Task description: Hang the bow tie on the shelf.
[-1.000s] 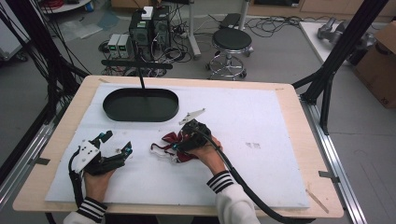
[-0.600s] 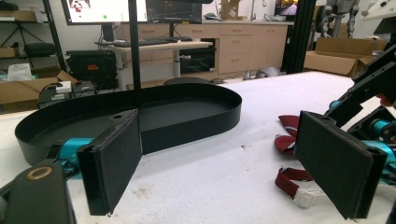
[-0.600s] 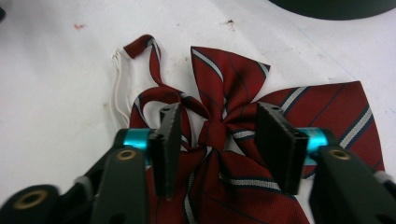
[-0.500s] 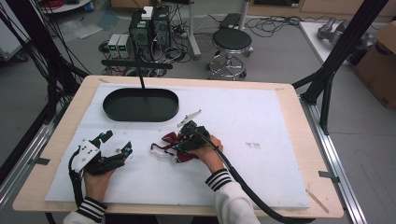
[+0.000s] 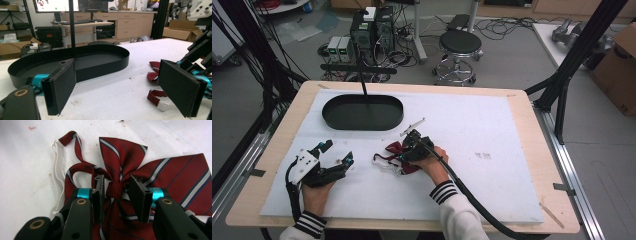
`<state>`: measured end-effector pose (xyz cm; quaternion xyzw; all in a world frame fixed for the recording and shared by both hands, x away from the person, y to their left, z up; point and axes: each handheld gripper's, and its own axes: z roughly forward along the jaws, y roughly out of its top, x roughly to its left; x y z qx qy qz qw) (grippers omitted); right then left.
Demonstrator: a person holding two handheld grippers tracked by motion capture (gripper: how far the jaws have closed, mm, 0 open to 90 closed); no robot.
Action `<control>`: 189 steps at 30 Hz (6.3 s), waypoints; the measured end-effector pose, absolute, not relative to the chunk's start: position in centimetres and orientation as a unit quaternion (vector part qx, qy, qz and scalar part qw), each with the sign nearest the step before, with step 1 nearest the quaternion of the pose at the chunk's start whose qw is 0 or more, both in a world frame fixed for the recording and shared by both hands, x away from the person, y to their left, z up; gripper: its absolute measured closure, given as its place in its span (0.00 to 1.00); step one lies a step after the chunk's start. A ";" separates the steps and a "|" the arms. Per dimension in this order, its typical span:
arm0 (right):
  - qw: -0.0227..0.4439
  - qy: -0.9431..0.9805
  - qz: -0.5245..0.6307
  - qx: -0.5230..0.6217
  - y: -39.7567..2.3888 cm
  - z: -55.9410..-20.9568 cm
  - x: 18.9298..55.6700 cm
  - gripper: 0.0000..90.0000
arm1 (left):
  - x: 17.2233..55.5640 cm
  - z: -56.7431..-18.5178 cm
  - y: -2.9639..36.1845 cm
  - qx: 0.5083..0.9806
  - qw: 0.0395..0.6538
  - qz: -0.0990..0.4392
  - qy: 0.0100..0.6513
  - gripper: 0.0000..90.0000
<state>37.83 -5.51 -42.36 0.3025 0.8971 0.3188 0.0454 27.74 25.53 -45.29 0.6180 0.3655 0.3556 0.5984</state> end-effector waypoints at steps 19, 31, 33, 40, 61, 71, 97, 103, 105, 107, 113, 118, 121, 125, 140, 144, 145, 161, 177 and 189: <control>0.024 0.900 0.293 0.323 -4.7 -42.3 38.3 0.84 | 27.7 -45.3 25.5 0.618 0.599 0.355 0.366 0.17; 0.035 0.884 0.329 0.330 -5.2 -41.4 38.4 0.84 | 27.7 -45.3 25.6 0.618 0.599 0.355 0.366 0.17; 0.038 0.881 0.336 0.333 -5.4 -41.1 38.3 0.84 | 27.7 -45.3 25.6 0.618 0.599 0.355 0.366 0.17; 0.047 0.859 0.385 0.334 -5.9 -40.1 38.3 0.84 | 27.8 -45.3 25.6 0.617 0.599 0.354 0.366 0.17; 0.100 0.788 0.506 0.336 -7.9 -36.6 38.0 0.84 | 27.8 -45.3 25.6 0.617 0.600 0.354 0.367 0.17; 0.132 0.754 0.551 0.332 -8.8 -34.7 37.9 0.84 | 27.8 -45.3 25.6 0.617 0.599 0.354 0.367 0.17; 0.164 0.725 0.581 0.332 -8.0 -28.6 40.9 0.84 | 27.8 -45.3 25.6 0.617 0.600 0.351 0.370 0.17; 0.173 0.735 0.575 0.315 -6.6 -27.8 41.3 0.84 | 27.8 -45.3 25.6 0.617 0.600 0.351 0.370 0.17; 0.173 0.737 0.575 0.312 -6.0 -27.3 41.6 0.84 | 27.8 -45.3 25.6 0.617 0.600 0.351 0.370 0.17; 0.179 0.740 0.571 0.307 -5.4 -26.9 41.9 0.84 | 27.8 -45.3 25.6 0.616 0.600 0.350 0.371 0.17; 0.186 0.741 0.567 0.306 -4.3 -26.3 43.4 0.84 | 27.9 -45.3 25.7 0.616 0.600 0.350 0.371 0.17; 0.189 0.740 0.563 0.315 -4.1 -26.4 44.8 0.84 | 27.9 -45.3 25.7 0.617 0.599 0.348 0.373 0.17; 0.189 0.740 0.562 0.318 -3.8 -26.4 45.5 0.84 | 27.9 -45.3 25.7 0.617 0.599 0.349 0.373 0.17; 0.194 0.741 0.557 0.320 -3.5 -26.4 46.4 0.84 | 27.9 -45.3 25.7 0.618 0.598 0.348 0.373 0.17; 0.211 0.737 0.542 0.344 -3.4 -27.3 49.2 0.84 | 27.9 -45.3 25.6 0.618 0.598 0.348 0.373 0.17; 0.210 0.737 0.538 0.350 -3.4 -27.9 49.8 0.84 | 27.9 -45.2 25.6 0.619 0.597 0.347 0.373 0.17; 0.211 0.737 0.537 0.351 -3.4 -28.0 49.9 0.84 | 27.9 -45.2 25.6 0.619 0.597 0.348 0.373 0.17; 0.218 0.741 0.514 0.372 -3.6 -29.7 51.0 0.84 | 27.9 -45.3 25.6 0.618 0.598 0.349 0.372 0.17; 0.215 0.749 0.494 0.385 -4.0 -31.3 51.5 0.83 | 27.8 -45.3 25.6 0.618 0.599 0.351 0.370 0.17; 0.216 0.765 0.472 0.381 -4.3 -32.3 51.2 0.73 | 27.8 -45.3 25.6 0.618 0.599 0.351 0.368 0.17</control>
